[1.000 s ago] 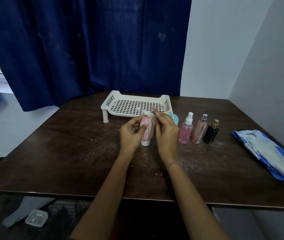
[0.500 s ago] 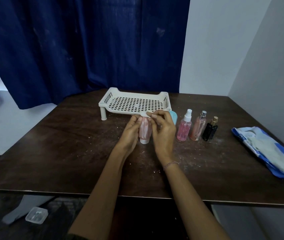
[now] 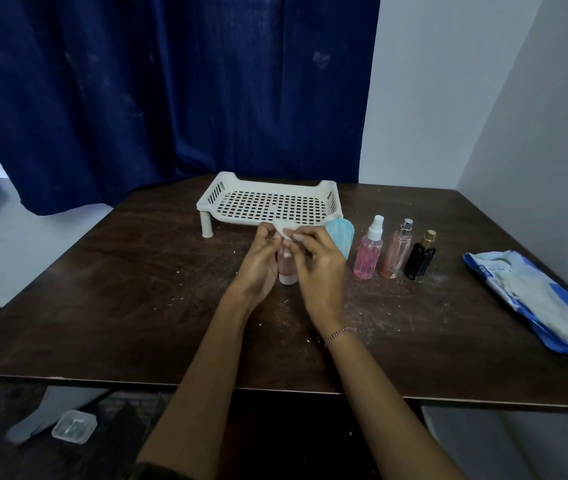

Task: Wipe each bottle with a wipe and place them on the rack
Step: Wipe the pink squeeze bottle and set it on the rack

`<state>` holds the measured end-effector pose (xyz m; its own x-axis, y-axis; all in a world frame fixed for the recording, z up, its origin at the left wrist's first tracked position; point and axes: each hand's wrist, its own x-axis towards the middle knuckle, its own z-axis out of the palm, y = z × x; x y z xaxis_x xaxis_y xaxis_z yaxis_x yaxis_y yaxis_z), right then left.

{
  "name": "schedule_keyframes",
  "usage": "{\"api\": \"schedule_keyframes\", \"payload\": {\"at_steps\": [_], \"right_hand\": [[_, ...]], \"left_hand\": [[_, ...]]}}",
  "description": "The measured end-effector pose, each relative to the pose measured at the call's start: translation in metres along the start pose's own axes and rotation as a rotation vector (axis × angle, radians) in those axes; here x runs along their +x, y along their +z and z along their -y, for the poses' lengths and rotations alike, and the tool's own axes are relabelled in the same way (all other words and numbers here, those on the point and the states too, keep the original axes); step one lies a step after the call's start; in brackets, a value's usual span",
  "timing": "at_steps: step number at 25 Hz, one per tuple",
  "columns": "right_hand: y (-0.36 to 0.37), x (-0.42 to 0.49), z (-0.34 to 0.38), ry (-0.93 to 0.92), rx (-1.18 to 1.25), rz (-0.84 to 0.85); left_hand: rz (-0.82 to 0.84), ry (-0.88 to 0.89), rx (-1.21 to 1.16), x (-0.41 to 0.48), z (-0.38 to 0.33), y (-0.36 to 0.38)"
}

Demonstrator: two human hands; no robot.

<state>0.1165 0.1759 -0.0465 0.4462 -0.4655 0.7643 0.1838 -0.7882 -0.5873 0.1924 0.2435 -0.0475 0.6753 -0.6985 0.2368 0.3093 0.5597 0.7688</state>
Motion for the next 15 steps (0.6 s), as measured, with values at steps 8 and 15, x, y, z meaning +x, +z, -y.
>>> {"api": "schedule_keyframes", "payload": {"at_steps": [8,15], "right_hand": [[0.0035,0.0005,-0.0019,0.018,0.044,-0.011],[0.0060,-0.0005,-0.0055,0.032,0.019,0.022]], "left_hand": [[0.000,-0.013,-0.046,0.0011,-0.0006,-0.0015],[-0.021,-0.059,-0.047,0.0075,-0.0039,-0.0006]]}}
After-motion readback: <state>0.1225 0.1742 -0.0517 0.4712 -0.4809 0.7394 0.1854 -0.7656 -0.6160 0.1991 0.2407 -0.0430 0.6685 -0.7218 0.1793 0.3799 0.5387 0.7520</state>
